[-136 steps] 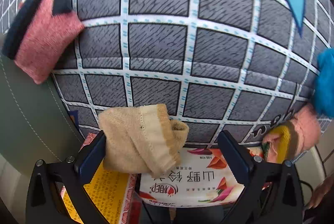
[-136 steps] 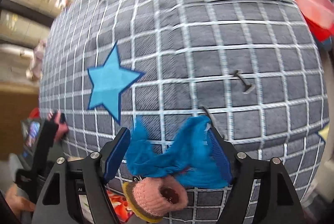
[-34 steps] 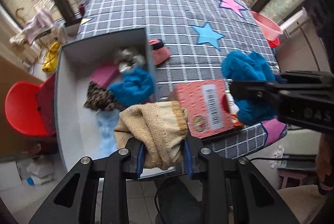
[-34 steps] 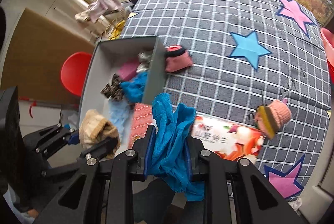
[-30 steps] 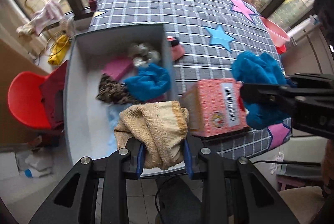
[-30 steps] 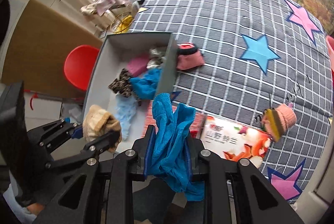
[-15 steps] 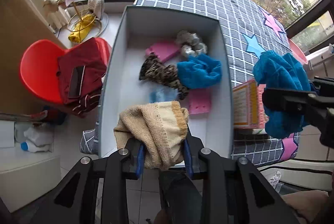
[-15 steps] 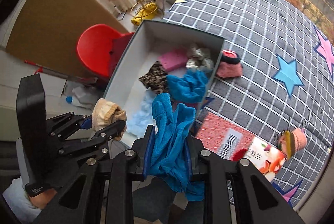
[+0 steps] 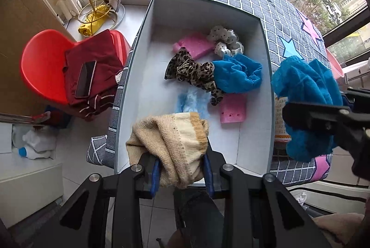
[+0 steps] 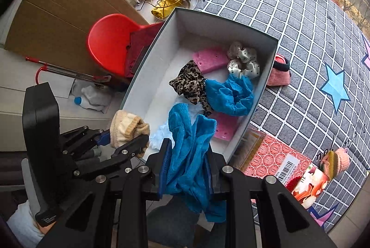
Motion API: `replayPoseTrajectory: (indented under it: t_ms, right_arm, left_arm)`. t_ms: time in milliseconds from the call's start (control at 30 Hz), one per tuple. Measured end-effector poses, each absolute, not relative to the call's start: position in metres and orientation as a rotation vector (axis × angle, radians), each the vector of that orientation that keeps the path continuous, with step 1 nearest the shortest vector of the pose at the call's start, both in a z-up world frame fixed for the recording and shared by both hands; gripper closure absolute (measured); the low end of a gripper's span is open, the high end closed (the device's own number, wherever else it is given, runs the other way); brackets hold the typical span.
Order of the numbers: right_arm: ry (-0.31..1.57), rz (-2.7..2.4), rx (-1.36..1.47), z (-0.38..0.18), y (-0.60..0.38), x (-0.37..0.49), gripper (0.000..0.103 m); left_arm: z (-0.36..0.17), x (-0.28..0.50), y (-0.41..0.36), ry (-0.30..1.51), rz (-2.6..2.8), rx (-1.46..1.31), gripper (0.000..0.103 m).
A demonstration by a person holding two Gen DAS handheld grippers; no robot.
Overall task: Organize soft objects
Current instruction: 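Carry the beige sock and blue scrunchie over the white box with both tools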
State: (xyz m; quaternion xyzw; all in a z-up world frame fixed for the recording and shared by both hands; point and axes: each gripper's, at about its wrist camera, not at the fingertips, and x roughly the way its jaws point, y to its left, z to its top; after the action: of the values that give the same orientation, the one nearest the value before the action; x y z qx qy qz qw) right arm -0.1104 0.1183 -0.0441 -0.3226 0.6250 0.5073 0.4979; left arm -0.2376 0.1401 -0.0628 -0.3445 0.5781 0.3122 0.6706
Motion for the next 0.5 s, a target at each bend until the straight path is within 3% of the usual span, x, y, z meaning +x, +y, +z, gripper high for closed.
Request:
replayPoseTrajectory:
  t_ms: [500]
  right_arm:
    - [1.554,1.213,-0.785,-0.059,0.12,-0.115,0.076]
  left_arm:
    - [-0.068,-0.237,0.146,1.327,0.694,-0.776,0.07]
